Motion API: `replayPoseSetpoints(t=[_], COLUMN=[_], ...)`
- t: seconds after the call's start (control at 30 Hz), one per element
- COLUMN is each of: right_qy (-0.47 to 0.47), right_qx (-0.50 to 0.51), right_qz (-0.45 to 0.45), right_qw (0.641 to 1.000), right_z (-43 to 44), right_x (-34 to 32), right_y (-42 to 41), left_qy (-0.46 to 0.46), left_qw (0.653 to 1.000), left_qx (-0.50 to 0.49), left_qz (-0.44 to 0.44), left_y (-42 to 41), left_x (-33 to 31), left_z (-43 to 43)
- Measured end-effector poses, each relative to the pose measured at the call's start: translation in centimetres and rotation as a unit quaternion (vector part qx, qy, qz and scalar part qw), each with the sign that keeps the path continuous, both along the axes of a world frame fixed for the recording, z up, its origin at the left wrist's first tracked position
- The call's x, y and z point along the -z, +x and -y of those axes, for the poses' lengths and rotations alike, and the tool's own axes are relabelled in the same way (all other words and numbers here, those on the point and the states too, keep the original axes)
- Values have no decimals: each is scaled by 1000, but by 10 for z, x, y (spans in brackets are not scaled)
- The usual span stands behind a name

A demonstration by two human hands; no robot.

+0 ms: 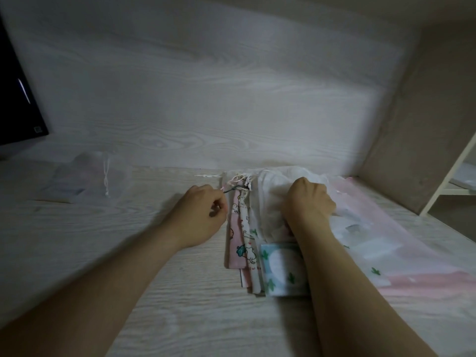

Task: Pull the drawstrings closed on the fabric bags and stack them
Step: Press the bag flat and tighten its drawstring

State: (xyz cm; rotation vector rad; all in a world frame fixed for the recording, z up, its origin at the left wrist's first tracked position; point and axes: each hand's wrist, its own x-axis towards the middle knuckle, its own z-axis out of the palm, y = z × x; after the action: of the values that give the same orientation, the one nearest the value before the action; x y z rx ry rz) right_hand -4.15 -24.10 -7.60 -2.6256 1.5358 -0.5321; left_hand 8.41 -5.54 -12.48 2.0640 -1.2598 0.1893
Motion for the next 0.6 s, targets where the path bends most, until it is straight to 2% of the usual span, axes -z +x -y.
replayPoseSetpoints(t=[0.1, 0.4, 0.5, 0.6], right_qy=[33, -33, -82, -143], right_qx=[-29, -21, -29, -79], right_qz=[24, 42, 85, 142], right_qw=[999, 998, 993, 976], right_z=[2, -1, -8, -21], right_x=[0, -9, -16, -26], right_y=[-1, -5, -6, -1], left_qy=[2, 2, 4, -38], left_qw=[1000, 1000, 1000, 997], left_qx=[1, -1, -5, -5], left_qz=[-5, -9, -12, -60], left_y=[0, -2, -2, -5], left_x=[1, -2, -3, -7], left_z=[0, 0, 0, -2])
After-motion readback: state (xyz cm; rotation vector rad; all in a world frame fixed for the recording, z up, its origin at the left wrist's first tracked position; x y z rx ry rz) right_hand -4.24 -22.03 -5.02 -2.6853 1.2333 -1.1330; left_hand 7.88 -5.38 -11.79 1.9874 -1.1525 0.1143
